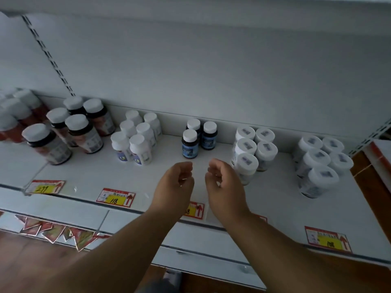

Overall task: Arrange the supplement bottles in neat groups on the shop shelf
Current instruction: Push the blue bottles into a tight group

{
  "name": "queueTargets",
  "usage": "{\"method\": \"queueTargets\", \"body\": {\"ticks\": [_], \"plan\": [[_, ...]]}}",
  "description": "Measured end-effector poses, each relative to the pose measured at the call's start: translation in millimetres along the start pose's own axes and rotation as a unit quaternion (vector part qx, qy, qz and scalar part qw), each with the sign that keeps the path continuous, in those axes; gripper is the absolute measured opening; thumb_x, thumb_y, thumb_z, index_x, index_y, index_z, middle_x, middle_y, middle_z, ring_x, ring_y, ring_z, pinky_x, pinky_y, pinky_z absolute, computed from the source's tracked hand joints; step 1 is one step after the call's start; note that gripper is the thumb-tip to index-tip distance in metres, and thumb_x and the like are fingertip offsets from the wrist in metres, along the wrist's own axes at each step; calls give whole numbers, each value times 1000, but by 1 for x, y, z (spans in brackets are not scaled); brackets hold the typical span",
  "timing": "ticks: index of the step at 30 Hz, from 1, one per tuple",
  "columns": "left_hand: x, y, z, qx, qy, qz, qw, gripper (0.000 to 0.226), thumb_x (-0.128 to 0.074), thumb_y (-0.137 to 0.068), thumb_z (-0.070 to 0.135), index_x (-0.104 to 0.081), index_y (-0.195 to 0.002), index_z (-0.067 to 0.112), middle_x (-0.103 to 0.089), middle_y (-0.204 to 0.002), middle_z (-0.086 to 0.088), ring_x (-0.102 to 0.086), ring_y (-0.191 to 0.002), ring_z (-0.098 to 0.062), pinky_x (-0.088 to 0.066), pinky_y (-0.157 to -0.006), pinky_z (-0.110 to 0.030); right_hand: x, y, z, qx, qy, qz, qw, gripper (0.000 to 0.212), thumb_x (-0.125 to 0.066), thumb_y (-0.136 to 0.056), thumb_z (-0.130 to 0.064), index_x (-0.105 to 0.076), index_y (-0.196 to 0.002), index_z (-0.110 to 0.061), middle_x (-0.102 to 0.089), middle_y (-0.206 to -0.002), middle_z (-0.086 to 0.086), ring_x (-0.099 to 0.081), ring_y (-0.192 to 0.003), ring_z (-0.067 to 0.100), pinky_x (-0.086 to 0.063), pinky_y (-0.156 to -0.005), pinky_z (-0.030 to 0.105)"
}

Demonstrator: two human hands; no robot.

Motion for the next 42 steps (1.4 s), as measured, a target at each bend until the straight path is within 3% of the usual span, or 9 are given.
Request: {"method": "queueTargets", "body": {"ticks": [6, 12, 17, 22, 25, 28, 33, 38, 42], "plan": [[18, -56, -8, 31, 4, 6, 1000, 27, -57, -95, 21, -54, -114, 39, -61, -102, 20, -61, -90, -6, -57, -83, -37, -10, -48, -7, -35, 43, 65, 996, 35, -55, -98, -23, -54, -133, -20, -60, -118, -7, -56, -108, 9, -42, -88, 23], [9, -125, 1, 41, -10, -65, 997, 24, -62, -84, 20, -59, -108, 21, -66, -94, -2, -58, -76, -14, -42, -59, -24, -10, -94, 6, -94, 108, 156, 977, 16, -54, -94, -18, -62, -107, -14, -66, -106, 2, -62, -98, 21, -40, -73, 26], [-1, -136, 4, 14, 6, -131, 991, 53, -80, -64, 22, -57, -110, 29, -67, -105, 3, -65, -100, -21, -56, -88, -44, -20, -120, 14, -118, 137, 168, 969, 16, -60, -87, -22, -62, -97, -10, -68, -98, 9, -63, -91, 29, -40, -70, 31], [-6, -145, 18, -38, 28, -155, 987, 46, -77, -53, 25, -54, -87, 45, -71, -102, 6, -68, -99, -18, -56, -90, -48, -22, -132, 19, -135, 172, 177, 960, 22, -59, -91, -22, -57, -105, -5, -63, -108, 18, -59, -102, 38, -43, -83, 42], [-7, -144, 17, -59, 27, -162, 985, 53, -79, -56, 29, -53, -92, 59, -71, -104, 9, -68, -98, -14, -56, -89, -46, -21, -132, 20, -122, 178, 183, 959, 22, -60, -89, -23, -56, -101, -5, -63, -105, 18, -59, -100, 39, -44, -83, 44], [-5, -143, 14, -67, 17, -161, 985, 59, -85, -66, 24, -51, -107, 50, -69, -106, 12, -67, -99, -12, -55, -88, -37, -20, -130, 19, -123, 167, 186, 960, 23, -62, -88, -23, -57, -102, -5, -65, -106, 19, -59, -102, 40, -45, -85, 46], [-5, -146, 8, -69, 11, -151, 986, 55, -82, -56, 32, -57, -103, 47, -72, -104, 10, -69, -97, -14, -57, -87, -43, -16, -113, 13, -122, 156, 204, 959, 14, -57, -89, -17, -57, -99, -7, -65, -101, 15, -59, -98, 35, -39, -77, 35], [-1, -145, -13, -67, -6, -128, 990, 43, -80, -74, 25, -62, -113, 27, -73, -104, 10, -68, -92, -7, -56, -87, -35, -47, -93, 6, -37, 159, 112, 980, 16, -53, -87, -29, -60, -95, -16, -64, -91, -1, -60, -84, 18, -34, -61, 27], [3, -147, -27, -63, -49, -119, 990, 30, -72, -81, 23, -67, -111, 29, -74, -97, 13, -69, -93, -7, -55, -81, -29, -53, -91, 5, -34, 151, 107, 982, 17, -63, -87, -29, -58, -99, -18, -62, -94, -4, -56, -81, 12, -31, -57, 17]]}}
Point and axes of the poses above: each hand's wrist, its own y-axis away from the middle knuckle, its own x-axis out of the back of the hand, z = x × y, the point moved 8 cm from there along -y, towards the middle knuckle
